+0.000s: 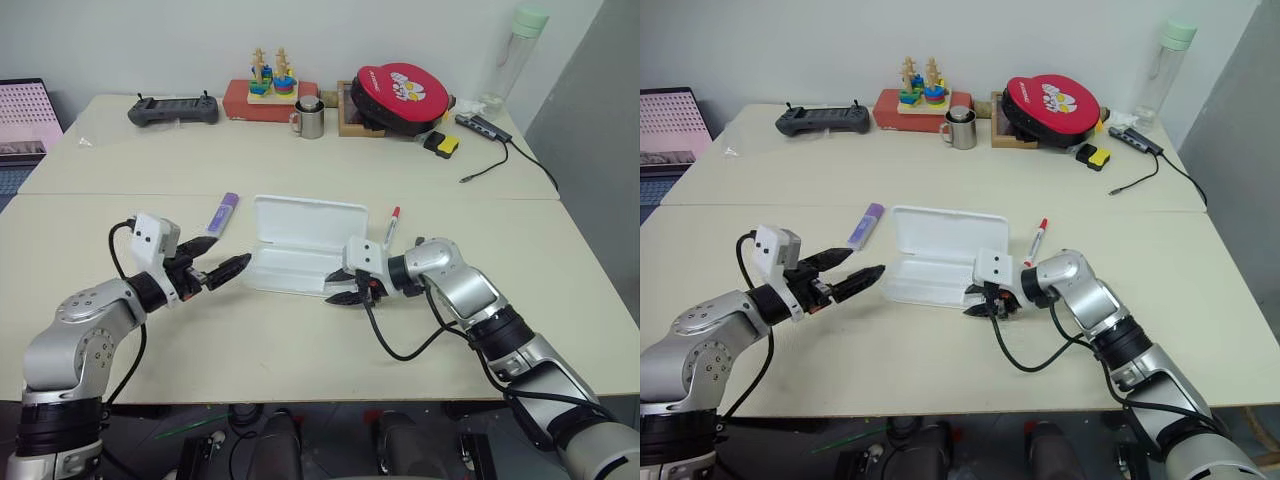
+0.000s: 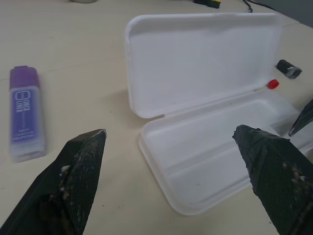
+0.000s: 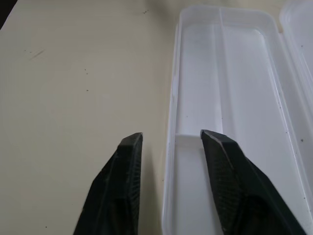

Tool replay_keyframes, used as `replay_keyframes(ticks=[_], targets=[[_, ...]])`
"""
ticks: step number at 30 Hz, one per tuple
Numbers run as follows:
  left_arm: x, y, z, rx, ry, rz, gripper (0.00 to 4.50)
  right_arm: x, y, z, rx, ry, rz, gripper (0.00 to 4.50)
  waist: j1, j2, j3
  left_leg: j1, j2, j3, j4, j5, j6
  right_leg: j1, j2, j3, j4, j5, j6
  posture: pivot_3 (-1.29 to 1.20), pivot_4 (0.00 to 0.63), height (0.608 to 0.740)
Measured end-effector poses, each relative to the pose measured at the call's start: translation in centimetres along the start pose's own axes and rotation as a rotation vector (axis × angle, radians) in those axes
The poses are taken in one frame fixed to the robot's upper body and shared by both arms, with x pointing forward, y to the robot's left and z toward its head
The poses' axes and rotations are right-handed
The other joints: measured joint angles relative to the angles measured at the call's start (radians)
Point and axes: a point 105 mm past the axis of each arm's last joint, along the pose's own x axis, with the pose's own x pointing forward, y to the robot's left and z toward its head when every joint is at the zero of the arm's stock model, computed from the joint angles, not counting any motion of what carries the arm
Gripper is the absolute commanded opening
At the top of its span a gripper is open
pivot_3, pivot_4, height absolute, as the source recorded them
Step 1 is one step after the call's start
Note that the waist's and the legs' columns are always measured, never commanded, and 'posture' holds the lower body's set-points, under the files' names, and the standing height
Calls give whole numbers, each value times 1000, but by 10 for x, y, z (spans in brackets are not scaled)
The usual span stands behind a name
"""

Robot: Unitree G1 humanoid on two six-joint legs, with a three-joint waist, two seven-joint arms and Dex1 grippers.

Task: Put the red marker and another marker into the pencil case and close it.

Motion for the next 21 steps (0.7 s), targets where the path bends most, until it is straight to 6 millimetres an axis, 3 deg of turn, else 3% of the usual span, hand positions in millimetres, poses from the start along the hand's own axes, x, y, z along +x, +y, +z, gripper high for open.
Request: replay_keyframes(ticks=[4, 7, 9, 12, 15, 18, 21], targets=[[5, -13, 8, -2, -40, -62, 4500, -13, -5, 13, 21, -66, -23, 3759, 5, 0, 0, 0, 0, 0, 0, 0, 0, 0, 0, 0, 0, 0, 0, 0, 150, 740], [7, -29, 14, 36, -43, -152, 4500, -43, -17, 33, 60, -162, -118, 4373, 8, 0, 0, 0, 0, 0, 0, 0, 0, 1, 0, 0, 0, 0, -1, 0, 150, 740], [9, -40, 13, 45, -32, -214, 4500, -64, -20, 37, 86, -202, -199, 4484, 10, 0, 0, 0, 0, 0, 0, 0, 0, 1, 0, 0, -1, 0, -1, 0, 150, 740], [16, -62, 11, 62, -8, -325, 4500, -82, -17, 23, 182, -206, -315, 4484, 15, 0, 0, 0, 0, 0, 0, 0, 0, 1, 0, 0, -1, -1, -2, 0, 150, 740], [31, -82, 15, 73, -20, -418, 4500, -99, -30, -3, 289, -119, -514, 4484, 21, 0, 0, 0, 0, 0, 1, 0, 0, 0, 0, 0, -1, 0, 0, 0, 150, 740], [37, -88, 26, 96, -47, -450, 4500, -115, -49, -23, 373, -23, -724, 4484, 11, 0, 0, 0, 0, 1, 1, 0, 0, -1, 0, 1, 0, 0, 0, 0, 150, 740], [40, -89, 30, 105, -54, -459, 4500, -119, -59, -33, 444, 7, -834, 4484, 1, 0, 0, 0, 0, 0, 1, 0, 0, -1, 0, 1, 0, 1, 1, 0, 150, 740]])
